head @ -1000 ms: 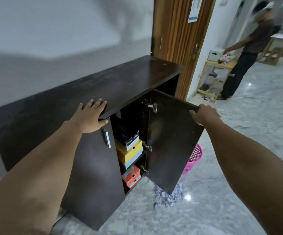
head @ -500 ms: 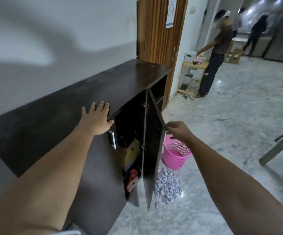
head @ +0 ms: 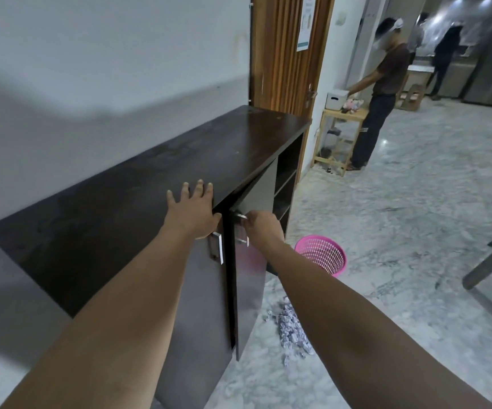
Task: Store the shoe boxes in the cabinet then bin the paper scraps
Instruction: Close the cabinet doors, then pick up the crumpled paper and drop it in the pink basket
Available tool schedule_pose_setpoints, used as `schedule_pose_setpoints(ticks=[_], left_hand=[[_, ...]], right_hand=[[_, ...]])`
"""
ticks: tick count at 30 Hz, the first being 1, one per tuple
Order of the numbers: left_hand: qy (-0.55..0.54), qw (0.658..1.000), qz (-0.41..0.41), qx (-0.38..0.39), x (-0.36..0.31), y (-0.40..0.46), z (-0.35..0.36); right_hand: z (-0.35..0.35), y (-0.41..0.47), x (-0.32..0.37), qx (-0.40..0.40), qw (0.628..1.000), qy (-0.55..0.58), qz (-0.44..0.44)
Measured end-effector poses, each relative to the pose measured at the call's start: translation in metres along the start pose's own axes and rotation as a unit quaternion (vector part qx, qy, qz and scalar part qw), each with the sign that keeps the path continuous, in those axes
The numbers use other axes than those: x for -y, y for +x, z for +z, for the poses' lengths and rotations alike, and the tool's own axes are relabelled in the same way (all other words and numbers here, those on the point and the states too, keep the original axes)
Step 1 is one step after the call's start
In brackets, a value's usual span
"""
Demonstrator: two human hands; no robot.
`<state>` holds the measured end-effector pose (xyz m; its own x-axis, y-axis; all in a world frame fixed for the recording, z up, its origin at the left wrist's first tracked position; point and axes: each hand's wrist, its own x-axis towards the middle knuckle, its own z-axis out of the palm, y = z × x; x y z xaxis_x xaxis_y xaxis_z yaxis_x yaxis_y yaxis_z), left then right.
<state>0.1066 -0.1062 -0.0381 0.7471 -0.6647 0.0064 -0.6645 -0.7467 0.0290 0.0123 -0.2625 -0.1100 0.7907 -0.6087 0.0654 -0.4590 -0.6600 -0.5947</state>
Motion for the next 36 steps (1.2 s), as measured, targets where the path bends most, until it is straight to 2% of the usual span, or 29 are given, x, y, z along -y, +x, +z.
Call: schedule_pose_setpoints(ticks=[9, 14, 16, 19, 21, 24, 29, 33, 36], left_hand=[[-0.003, 1.000, -0.009, -0.005, 0.001, 0.006, 0.004], [0.001, 0.998, -0.060, 0.016, -0.016, 0.016, -0.001], [0.004, 0.998, -0.067, -0.015, -0.040, 0.026, 0.001], [0.012, 0.990, 0.035, -0.138, -0.098, 0.044, 0.027], [-0.022, 0.980, 0.112, -0.162, -0.145, 0.060, 0.057], [-0.086, 0.983, 0.153, -0.053, -0.216, 0.084, 0.120], [-0.074, 0.977, 0.120, 0.160, -0.304, 0.123, 0.259], [-0.125, 0.945, 0.045, 0.299, -0.346, 0.134, 0.401], [-0.163, 0.913, -0.004, 0.374, -0.358, 0.130, 0.520]], right_hand=[[0.011, -0.003, 0.025, 0.065, 0.995, 0.070, 0.002], [0.005, -0.003, -0.004, 0.138, 0.981, 0.133, -0.007], [0.000, 0.000, -0.028, 0.161, 0.979, 0.127, 0.009], [-0.003, 0.010, -0.091, 0.199, 0.975, 0.089, 0.040], [-0.011, 0.015, -0.147, 0.210, 0.971, 0.080, 0.078], [-0.027, 0.018, -0.244, 0.207, 0.963, 0.067, 0.156], [-0.032, 0.033, -0.412, 0.208, 0.946, 0.036, 0.245], [0.023, 0.043, -0.538, 0.241, 0.922, 0.020, 0.302], [0.094, 0.044, -0.622, 0.270, 0.905, 0.008, 0.329]])
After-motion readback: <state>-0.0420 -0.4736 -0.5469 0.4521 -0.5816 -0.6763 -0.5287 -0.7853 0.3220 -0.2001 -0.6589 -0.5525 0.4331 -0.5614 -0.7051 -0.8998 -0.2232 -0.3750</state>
